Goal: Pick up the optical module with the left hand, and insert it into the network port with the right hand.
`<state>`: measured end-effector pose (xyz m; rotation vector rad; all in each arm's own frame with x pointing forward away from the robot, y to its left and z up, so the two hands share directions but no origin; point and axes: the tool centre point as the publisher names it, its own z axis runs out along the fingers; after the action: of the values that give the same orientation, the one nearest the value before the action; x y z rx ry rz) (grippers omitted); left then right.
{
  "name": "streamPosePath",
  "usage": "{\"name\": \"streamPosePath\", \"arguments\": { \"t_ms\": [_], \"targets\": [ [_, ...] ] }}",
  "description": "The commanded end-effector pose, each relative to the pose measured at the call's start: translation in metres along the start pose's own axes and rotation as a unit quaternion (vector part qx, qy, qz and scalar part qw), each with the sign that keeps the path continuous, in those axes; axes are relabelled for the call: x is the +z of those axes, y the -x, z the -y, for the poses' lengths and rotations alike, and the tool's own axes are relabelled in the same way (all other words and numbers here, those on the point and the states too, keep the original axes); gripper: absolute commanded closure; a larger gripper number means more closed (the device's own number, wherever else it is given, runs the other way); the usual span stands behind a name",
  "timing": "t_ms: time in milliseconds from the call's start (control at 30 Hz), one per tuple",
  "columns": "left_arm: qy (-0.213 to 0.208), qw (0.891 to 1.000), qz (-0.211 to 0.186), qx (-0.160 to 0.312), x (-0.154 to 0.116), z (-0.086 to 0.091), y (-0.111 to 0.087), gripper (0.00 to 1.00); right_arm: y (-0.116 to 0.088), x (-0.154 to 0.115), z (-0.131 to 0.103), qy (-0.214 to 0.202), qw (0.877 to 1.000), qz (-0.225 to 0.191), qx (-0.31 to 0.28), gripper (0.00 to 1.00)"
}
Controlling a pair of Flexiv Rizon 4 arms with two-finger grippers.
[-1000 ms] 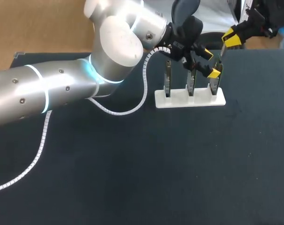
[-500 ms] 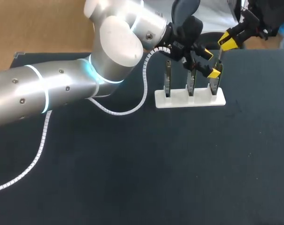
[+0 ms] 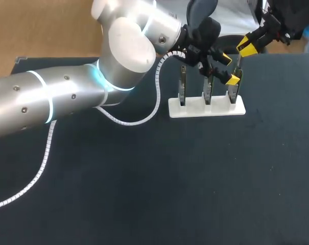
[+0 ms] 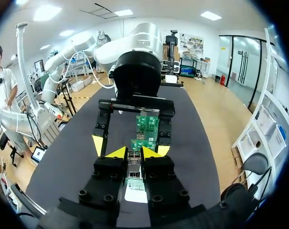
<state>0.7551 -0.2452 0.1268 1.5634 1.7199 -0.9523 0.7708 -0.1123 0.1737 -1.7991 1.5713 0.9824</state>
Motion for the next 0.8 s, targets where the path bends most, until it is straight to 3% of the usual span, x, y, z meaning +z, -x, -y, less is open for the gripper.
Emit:
{"name": "streamPosePath", "arguments": {
  "t_ms": [33,800],
  "targets": [
    [-0.002,1.0,-0.003,-0.001,0.001,-0.0024,0.0015,0.0,0.0026,0.0026,-0.004,-0.009,1.0,-0.008,-0.003,1.0],
    [-0.002,1.0,-0.003,-0.001,0.001,-0.0024,0.0015,0.0,-0.0066,0.0039,-0.0044,-0.015,1.0,-0.013,0.009,1.0]
  ]
}}
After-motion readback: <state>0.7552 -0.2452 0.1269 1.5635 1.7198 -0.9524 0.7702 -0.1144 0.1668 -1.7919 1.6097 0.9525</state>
